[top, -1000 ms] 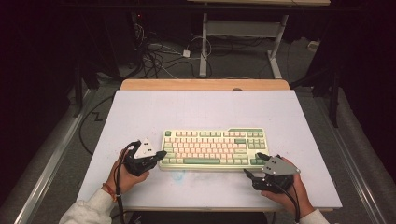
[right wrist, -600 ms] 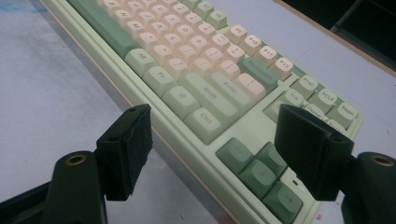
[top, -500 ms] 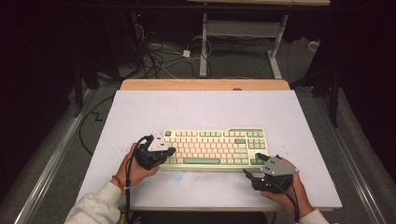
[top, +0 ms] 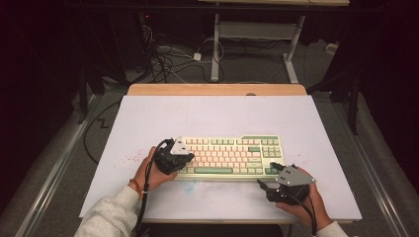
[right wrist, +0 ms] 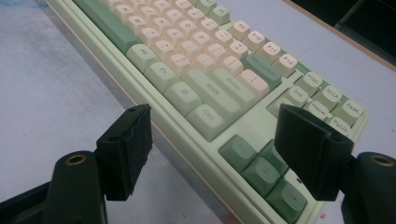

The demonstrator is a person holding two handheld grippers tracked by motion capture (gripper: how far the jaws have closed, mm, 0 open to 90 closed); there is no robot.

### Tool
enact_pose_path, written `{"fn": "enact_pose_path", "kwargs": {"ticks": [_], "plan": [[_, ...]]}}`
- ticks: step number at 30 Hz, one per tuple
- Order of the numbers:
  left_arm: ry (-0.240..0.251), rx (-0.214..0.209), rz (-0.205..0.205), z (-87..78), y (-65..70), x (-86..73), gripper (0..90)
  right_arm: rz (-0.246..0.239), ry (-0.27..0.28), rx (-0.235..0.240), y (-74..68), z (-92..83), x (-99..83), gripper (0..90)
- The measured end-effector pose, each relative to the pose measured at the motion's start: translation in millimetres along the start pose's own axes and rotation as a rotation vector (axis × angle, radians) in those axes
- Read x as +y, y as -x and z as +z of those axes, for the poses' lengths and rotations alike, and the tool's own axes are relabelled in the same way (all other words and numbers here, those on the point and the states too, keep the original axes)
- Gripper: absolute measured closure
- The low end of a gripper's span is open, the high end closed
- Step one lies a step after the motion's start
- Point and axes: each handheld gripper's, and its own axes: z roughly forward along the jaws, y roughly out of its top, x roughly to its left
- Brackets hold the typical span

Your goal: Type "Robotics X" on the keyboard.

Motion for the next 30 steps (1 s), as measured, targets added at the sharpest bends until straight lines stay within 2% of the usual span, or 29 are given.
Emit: {"fn": "enact_pose_path", "kwargs": {"ticks": [12, 30], "plan": [[-0.029, 0.007, 0.019, 8.3, -0.4, 5.0, 86.4, -0.002, -0.002, 0.006, -0.1, 0.6, -0.4, 28.2], [-0.04, 0.035, 0.034, 11.9, -0.5, 8.9, 86.0, -0.001, -0.009, 0.01, -1.0, 0.9, -0.6, 28.3]]}}
